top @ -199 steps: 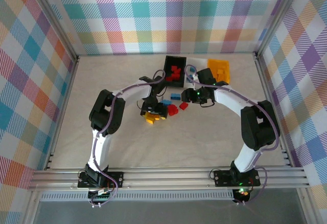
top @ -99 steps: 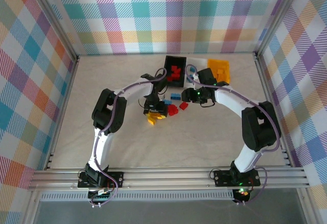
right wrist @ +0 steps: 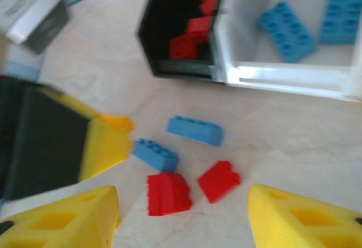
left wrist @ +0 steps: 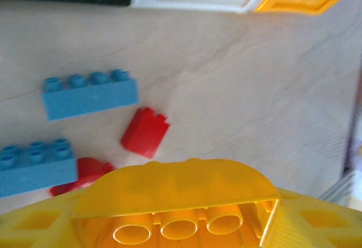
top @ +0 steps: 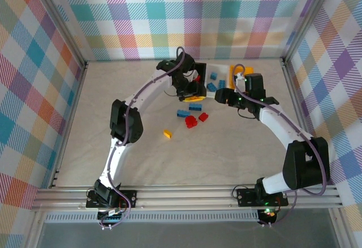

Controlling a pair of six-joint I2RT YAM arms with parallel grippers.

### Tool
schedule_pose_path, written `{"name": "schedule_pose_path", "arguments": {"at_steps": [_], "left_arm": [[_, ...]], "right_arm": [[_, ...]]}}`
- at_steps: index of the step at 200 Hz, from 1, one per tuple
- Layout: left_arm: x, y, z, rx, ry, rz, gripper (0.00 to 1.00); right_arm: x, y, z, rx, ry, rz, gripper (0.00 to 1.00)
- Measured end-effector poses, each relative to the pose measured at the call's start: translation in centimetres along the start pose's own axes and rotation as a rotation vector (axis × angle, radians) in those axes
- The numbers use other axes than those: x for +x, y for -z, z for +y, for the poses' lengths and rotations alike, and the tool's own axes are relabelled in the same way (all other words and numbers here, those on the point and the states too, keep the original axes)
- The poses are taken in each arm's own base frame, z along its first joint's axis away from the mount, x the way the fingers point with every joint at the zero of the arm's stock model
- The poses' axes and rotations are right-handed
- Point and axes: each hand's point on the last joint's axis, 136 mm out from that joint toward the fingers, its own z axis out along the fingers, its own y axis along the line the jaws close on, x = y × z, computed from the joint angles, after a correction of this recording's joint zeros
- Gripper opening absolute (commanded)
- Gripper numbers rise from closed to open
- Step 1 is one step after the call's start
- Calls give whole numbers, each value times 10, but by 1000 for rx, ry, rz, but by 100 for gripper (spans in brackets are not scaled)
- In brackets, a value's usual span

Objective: Sort the legos into containers by color

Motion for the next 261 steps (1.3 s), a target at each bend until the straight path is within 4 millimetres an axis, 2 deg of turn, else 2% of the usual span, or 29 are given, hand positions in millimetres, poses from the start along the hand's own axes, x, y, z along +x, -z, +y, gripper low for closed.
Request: {"name": "schedule_pose_path", "arguments": {"at_steps": [33,63,83,114,154,199,223,261], "left_arm": [[-5,-3,-5,69,187,25,67],[-20,-10,-2,141,370,16,67],[-26,-12,-5,185,465,17,68],[-38,-8,-18,257,531,6,68],[-39,-8,-24,298,587,19,68],[-41,4,-36,339,596,12,68],[-40,9,-44,359,597,20,69],[-45,10,-46,371,611,6,69]], "right_arm": [[12,-2,24,-157,30,11,64],[11,-6,45,-257,54,6,63],[12,-15,51,-287,57,16,63],[10,-35,49,-294,36,41,62],[-1,-50,43,-277,18,31,62],[-25,-66,32,-209,16,-18,61],[-41,-76,28,-183,9,-46,54],[-45,-84,28,-181,7,-45,35]]}}
